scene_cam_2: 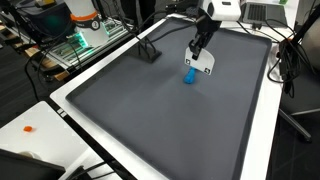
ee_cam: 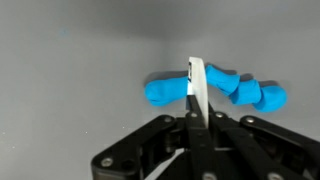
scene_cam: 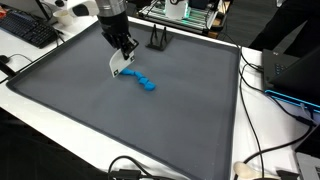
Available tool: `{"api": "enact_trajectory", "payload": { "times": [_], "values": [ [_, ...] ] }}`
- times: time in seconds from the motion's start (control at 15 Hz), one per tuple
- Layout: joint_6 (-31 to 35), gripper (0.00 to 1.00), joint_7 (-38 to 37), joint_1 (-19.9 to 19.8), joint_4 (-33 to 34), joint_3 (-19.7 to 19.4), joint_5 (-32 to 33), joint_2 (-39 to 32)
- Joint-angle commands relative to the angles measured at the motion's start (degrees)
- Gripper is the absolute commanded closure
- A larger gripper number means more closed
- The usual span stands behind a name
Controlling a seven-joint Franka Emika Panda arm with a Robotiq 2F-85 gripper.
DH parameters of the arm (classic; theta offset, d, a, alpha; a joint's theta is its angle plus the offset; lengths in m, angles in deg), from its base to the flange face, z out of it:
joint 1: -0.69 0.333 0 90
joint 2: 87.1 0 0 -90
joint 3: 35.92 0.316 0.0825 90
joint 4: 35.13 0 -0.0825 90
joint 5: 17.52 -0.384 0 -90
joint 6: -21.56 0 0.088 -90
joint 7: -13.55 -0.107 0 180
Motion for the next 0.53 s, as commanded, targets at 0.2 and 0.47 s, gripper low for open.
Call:
{"api": "enact_trajectory", "payload": {
  "times": [0.2, 0.47],
  "values": [
    [0.4, 0.99, 1.9, -0.6, 1.6, -0.1, 1.1, -1.7],
    [1.2, 0.99, 3.3, -0.7, 1.6, 0.0, 1.4, -2.6]
  ]
}}
